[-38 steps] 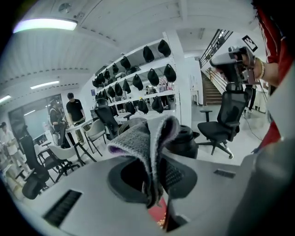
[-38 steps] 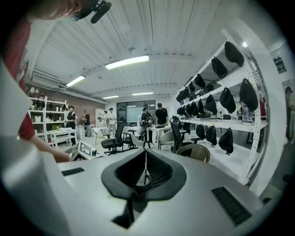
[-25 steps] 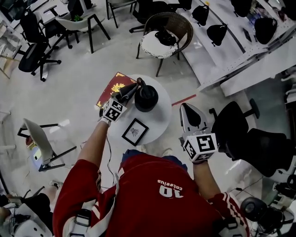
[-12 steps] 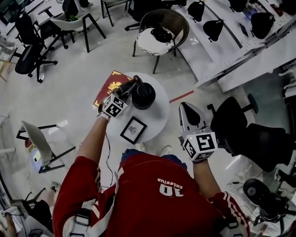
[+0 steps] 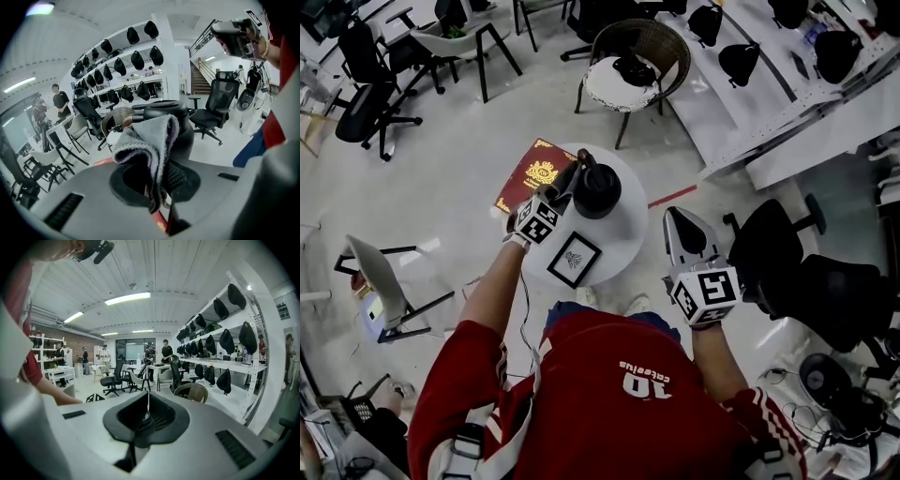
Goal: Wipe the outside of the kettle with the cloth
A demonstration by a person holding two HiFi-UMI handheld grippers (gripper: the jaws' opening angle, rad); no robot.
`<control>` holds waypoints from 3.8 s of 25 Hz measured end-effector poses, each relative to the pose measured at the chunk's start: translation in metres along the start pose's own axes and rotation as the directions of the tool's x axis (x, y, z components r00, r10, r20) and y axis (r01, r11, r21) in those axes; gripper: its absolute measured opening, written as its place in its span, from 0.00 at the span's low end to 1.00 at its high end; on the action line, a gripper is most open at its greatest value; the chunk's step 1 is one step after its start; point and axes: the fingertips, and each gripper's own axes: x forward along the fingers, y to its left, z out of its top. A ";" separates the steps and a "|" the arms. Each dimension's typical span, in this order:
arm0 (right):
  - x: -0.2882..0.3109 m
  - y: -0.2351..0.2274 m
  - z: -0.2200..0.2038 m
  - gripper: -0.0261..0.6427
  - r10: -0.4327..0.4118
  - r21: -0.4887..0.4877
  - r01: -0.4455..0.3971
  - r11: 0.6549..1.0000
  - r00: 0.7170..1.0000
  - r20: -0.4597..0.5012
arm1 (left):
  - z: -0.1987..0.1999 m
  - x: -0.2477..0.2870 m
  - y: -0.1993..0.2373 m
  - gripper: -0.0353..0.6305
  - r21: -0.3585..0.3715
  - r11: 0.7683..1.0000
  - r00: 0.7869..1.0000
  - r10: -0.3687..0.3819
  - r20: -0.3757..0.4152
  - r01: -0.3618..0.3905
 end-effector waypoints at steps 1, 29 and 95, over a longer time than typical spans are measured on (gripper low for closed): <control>0.000 0.002 0.000 0.07 0.001 -0.002 -0.001 1.000 1.000 0.001 | -0.001 -0.001 -0.002 0.12 -0.002 1.000 1.000 -0.001 0.004 0.001; 0.005 -0.026 0.016 0.07 0.206 -0.024 -0.205 0.978 0.977 0.050 | 0.011 -0.017 -0.043 0.12 -0.142 0.981 0.991 0.134 -0.027 -0.136; -0.008 -0.187 0.007 0.07 0.378 0.019 -0.380 0.925 0.922 0.078 | 0.117 0.099 -0.124 0.12 -0.229 0.950 0.976 0.198 -0.086 -0.213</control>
